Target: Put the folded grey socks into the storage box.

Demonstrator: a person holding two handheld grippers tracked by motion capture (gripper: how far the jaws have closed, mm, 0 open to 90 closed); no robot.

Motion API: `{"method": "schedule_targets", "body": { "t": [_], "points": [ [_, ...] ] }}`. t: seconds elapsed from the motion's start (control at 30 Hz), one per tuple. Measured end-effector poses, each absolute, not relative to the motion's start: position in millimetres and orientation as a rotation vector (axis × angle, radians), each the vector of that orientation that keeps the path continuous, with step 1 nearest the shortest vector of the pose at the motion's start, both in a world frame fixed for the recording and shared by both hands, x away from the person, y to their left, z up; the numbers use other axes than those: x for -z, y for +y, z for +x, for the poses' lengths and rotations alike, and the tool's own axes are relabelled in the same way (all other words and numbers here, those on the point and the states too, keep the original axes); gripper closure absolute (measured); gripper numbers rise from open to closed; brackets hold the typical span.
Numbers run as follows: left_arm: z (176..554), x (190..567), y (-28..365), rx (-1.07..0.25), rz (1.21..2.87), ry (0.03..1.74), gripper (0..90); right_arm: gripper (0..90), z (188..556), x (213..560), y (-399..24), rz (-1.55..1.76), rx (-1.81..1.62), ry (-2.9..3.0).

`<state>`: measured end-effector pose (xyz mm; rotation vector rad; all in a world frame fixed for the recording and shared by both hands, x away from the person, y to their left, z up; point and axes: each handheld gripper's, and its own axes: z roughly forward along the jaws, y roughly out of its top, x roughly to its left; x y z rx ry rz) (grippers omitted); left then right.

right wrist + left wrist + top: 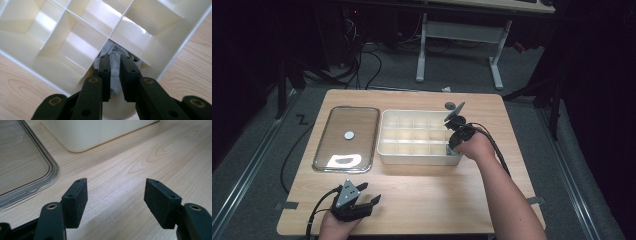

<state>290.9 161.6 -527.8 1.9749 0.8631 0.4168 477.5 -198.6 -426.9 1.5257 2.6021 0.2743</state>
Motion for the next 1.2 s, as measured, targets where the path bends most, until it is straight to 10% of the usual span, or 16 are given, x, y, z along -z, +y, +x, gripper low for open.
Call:
{"method": "schedule_targets", "body": {
  "t": [1.2],
  "points": [
    [291.9, 525.9, 158.9, -0.432, 1.982, 0.850, 33.5, 50.0, 373.8, 422.0, -214.7, 1.338, -0.895, 2.328]
  ]
}}
